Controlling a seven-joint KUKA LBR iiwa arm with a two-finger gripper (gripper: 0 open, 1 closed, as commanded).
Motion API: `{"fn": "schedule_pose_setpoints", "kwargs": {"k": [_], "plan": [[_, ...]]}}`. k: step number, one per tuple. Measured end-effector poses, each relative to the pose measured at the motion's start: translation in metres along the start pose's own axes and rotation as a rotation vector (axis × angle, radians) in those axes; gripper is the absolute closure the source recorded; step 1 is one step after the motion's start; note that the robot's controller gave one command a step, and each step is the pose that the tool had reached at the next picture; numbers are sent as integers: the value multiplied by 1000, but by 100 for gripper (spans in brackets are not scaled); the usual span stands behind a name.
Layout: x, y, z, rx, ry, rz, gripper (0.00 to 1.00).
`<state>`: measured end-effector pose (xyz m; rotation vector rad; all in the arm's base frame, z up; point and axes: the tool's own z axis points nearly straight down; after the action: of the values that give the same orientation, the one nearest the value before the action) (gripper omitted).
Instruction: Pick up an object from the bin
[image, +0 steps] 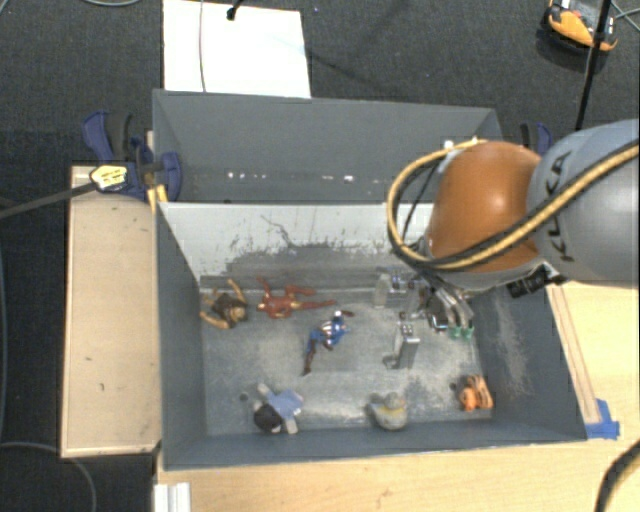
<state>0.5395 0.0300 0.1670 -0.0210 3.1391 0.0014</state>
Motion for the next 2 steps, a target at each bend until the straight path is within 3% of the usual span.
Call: {"fn": "schedule_pose_setpoints", "kwargs": {"k": [1,2], "plan": [[-26,47,23,1,-3,25,0],[-36,58,59,-5,-2,-120,0]]}}
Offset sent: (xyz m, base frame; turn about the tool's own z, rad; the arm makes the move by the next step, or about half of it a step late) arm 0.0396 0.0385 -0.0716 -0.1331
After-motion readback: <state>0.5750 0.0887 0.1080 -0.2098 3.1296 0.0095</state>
